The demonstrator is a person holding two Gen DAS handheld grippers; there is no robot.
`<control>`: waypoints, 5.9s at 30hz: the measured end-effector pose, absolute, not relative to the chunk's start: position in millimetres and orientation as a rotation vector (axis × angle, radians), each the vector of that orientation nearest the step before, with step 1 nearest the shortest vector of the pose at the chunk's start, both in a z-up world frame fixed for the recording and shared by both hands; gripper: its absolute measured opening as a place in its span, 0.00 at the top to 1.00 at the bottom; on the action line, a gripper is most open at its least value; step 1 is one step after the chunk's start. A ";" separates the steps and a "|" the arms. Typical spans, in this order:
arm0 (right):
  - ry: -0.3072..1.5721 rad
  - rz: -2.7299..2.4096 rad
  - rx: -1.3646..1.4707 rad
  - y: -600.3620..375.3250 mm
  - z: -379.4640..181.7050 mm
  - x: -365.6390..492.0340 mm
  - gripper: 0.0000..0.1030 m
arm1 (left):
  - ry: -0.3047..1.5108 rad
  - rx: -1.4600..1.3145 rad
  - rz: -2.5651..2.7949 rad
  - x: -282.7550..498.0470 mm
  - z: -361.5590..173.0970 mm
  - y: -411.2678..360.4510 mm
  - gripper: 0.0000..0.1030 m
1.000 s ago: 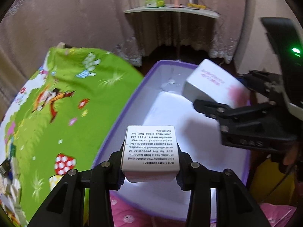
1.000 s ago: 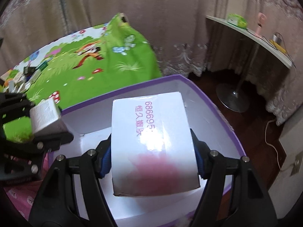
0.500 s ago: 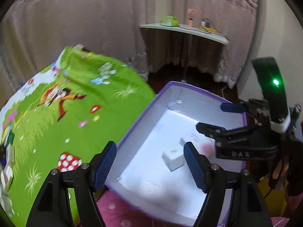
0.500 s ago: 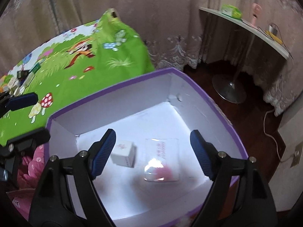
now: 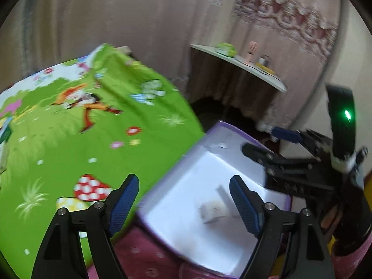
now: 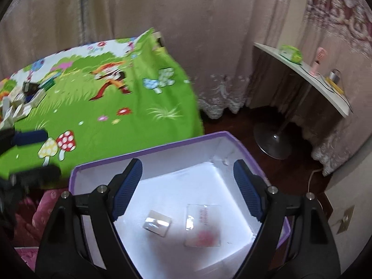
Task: Organize rigid objects
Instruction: 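Move both open tools back over the pile of boxes, then grasp a white barcode box with right tool while left tool grasps a white cube box, then carry both held boxes from the table to the storage box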
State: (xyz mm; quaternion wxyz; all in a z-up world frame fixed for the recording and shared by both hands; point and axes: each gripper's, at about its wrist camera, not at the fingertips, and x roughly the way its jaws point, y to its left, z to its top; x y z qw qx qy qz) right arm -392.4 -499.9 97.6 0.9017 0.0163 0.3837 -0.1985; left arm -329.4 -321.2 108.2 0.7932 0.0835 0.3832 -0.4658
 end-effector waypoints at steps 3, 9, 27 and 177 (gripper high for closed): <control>0.796 -0.421 0.086 -506.6 102.9 -398.6 0.19 | 0.800 0.218 -1.033 -338.8 108.9 -326.3 0.21; 0.798 -0.194 0.025 -443.5 107.7 -352.5 0.19 | 0.804 0.118 -0.790 -282.5 99.1 -251.8 0.21; 0.980 0.379 -0.225 -172.1 8.9 -187.2 0.17 | 0.837 -0.159 0.015 -208.8 38.5 71.7 0.21; 0.756 0.138 0.012 -367.2 64.4 -350.9 0.58 | 0.723 0.417 -0.527 -309.9 91.3 -174.1 0.60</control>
